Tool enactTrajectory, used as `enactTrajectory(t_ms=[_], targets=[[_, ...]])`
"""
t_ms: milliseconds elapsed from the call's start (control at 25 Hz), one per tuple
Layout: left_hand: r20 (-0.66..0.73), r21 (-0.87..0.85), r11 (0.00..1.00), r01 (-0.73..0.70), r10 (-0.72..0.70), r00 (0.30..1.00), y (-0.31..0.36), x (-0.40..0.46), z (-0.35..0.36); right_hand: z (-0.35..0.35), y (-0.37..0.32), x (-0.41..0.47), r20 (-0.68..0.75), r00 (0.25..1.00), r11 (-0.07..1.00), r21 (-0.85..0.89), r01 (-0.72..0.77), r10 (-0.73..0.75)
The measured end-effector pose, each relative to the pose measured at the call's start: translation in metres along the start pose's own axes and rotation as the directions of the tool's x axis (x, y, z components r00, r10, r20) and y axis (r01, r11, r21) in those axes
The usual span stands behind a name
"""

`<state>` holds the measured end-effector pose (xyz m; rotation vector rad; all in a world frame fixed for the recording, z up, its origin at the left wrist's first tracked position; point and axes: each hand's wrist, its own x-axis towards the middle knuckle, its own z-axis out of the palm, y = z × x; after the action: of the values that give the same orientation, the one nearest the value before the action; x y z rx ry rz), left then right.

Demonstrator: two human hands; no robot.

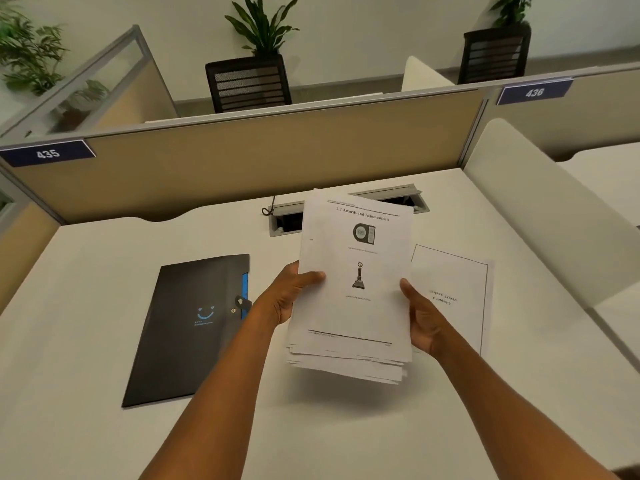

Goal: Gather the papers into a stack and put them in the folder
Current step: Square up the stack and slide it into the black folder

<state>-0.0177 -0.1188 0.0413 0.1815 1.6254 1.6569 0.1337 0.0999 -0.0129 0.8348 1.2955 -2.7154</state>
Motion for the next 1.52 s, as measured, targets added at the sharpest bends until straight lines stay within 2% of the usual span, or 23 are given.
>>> enactTrajectory(t_ms=[120,160,320,440,520,600,680,880,1000,1160,1280,1400,1520], targets=[[-0.060,0.104,0.994,0.027,-0.020,0.998,-0.011,0.014,0.028,-0.033,-0.012,-0.009,0.073,0.997,0.986,-0.160,0.041,-0.030],[-0.078,0.148,0.988,0.038,-0.027,0.997,-0.015,0.021,0.039,-0.042,-0.014,-0.012,0.057,0.997,0.978,-0.204,0.052,-0.042],[-0.108,0.249,0.968,0.018,0.010,0.994,-0.026,0.045,0.085,-0.068,-0.027,-0.019,-0.129,0.976,0.953,-0.271,0.134,-0.173],[-0.093,0.364,0.931,-0.016,0.054,0.994,-0.033,0.064,0.109,-0.085,-0.037,-0.018,-0.243,0.932,0.892,-0.427,0.146,-0.269],[-0.098,0.497,0.868,0.001,0.055,0.994,-0.039,0.082,0.126,-0.104,-0.042,-0.013,-0.342,0.870,0.786,-0.613,0.079,-0.354],[-0.130,0.615,0.788,0.030,0.063,0.989,-0.046,0.096,0.141,-0.116,-0.043,-0.007,-0.444,0.803,0.701,-0.712,-0.047,-0.397],[-0.153,0.690,0.723,0.045,0.084,0.985,-0.052,0.108,0.156,-0.125,-0.046,-0.003,-0.490,0.769,0.693,-0.716,-0.087,-0.410],[-0.163,0.751,0.658,0.057,0.101,0.981,-0.061,0.132,0.173,-0.143,-0.055,0.009,-0.528,0.740,0.652,-0.741,-0.162,-0.416],[-0.182,0.799,0.593,0.096,0.088,0.979,-0.066,0.141,0.176,-0.156,-0.051,0.015,-0.559,0.732,0.612,-0.751,-0.248,-0.390],[-0.230,0.826,0.546,0.141,0.099,0.968,-0.072,0.146,0.173,-0.162,-0.047,0.019,-0.557,0.726,0.583,-0.768,-0.266,-0.403],[-0.285,0.883,0.429,0.191,0.166,0.944,-0.072,0.149,0.170,-0.155,-0.045,0.017,-0.595,0.647,0.581,-0.766,-0.275,-0.477],[-0.343,0.902,0.340,0.267,0.187,0.920,-0.071,0.150,0.173,-0.147,-0.040,0.014,-0.608,0.579,0.492,-0.789,-0.367,-0.544],[-0.405,0.869,0.365,0.333,0.141,0.903,-0.067,0.152,0.183,-0.139,-0.038,0.012,-0.606,0.617,0.373,-0.796,-0.477,-0.503]])
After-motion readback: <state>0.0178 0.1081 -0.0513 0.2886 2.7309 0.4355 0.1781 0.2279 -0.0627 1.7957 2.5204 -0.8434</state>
